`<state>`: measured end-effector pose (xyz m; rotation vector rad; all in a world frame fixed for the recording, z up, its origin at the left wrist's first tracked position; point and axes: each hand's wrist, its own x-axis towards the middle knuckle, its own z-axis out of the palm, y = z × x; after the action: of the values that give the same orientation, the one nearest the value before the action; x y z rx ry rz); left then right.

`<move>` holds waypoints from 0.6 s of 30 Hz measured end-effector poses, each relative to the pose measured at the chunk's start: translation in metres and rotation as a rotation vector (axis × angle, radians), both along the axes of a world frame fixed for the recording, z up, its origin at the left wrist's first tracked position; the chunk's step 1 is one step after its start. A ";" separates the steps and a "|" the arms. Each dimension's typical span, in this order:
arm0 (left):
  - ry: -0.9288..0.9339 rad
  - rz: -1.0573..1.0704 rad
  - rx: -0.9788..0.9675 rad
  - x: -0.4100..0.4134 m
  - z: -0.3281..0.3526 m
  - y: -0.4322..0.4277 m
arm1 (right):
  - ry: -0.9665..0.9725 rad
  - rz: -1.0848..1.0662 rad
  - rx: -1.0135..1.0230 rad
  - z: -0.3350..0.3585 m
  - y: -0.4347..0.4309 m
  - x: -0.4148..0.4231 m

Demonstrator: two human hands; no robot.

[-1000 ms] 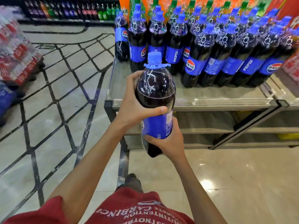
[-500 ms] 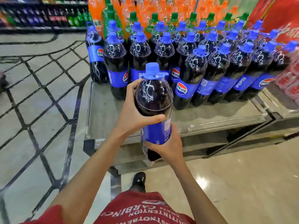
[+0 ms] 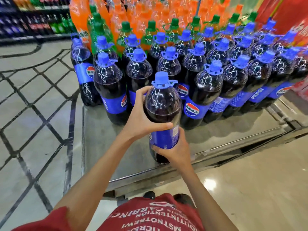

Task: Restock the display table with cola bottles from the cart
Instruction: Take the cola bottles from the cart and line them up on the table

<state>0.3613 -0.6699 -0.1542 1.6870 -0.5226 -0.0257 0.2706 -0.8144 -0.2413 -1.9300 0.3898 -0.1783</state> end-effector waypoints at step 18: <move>-0.015 -0.056 0.166 0.060 -0.017 -0.040 | -0.010 -0.043 0.018 -0.032 -0.036 0.069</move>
<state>0.4213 -0.7094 -0.1716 1.8354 -0.5924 -0.0991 0.3393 -0.8506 -0.2730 -1.9032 0.4253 -0.2125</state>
